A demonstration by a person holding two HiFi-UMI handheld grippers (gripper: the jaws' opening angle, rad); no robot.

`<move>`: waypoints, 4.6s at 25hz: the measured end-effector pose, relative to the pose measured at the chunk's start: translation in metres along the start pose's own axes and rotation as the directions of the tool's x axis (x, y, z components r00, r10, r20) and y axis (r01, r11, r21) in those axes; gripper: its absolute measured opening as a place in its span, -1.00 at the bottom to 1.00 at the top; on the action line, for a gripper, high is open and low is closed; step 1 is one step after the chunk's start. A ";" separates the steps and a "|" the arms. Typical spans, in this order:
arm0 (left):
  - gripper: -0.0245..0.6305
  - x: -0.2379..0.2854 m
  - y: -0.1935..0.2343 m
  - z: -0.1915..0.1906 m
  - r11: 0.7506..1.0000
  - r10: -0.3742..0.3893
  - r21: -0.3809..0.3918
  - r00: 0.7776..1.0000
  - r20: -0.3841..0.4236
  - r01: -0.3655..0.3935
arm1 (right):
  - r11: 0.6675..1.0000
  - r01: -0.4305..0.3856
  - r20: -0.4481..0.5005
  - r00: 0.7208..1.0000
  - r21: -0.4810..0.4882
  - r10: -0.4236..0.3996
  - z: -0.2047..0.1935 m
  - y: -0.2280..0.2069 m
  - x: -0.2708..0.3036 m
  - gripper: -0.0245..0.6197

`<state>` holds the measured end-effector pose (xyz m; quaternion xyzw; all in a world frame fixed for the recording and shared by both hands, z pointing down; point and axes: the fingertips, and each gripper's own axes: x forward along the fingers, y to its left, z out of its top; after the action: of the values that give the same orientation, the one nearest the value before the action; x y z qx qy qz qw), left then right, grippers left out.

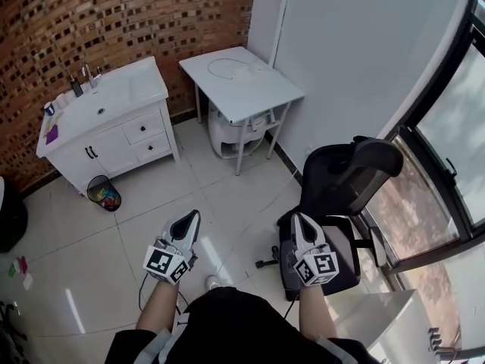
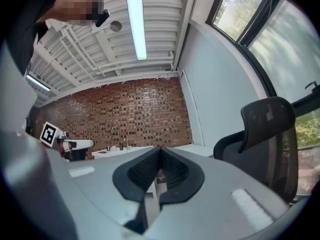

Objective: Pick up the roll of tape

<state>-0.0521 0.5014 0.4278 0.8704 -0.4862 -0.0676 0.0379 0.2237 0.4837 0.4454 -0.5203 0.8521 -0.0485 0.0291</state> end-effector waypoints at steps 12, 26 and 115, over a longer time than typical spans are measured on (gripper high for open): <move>-0.92 -0.023 0.123 0.008 0.988 0.157 0.002 0.988 0.007 -0.157 | 0.984 -0.173 -0.055 0.983 0.049 0.175 -0.028 0.090 0.145 -0.91; -0.92 -0.027 0.220 -0.008 0.946 0.324 -0.007 0.946 -0.028 -0.324 | 0.954 -0.294 -0.077 0.952 0.053 0.298 -0.044 0.113 0.276 -0.91; -0.92 0.635 0.502 -0.027 1.000 -0.019 0.007 1.000 -0.001 0.019 | 0.997 -0.054 -0.060 0.997 -0.060 0.050 0.005 -0.245 0.790 -0.91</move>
<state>-0.1410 -0.3027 0.4690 0.8752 -0.4780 -0.0659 0.0344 0.0794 -0.3303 0.4684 -0.4970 0.8669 -0.0367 -0.0104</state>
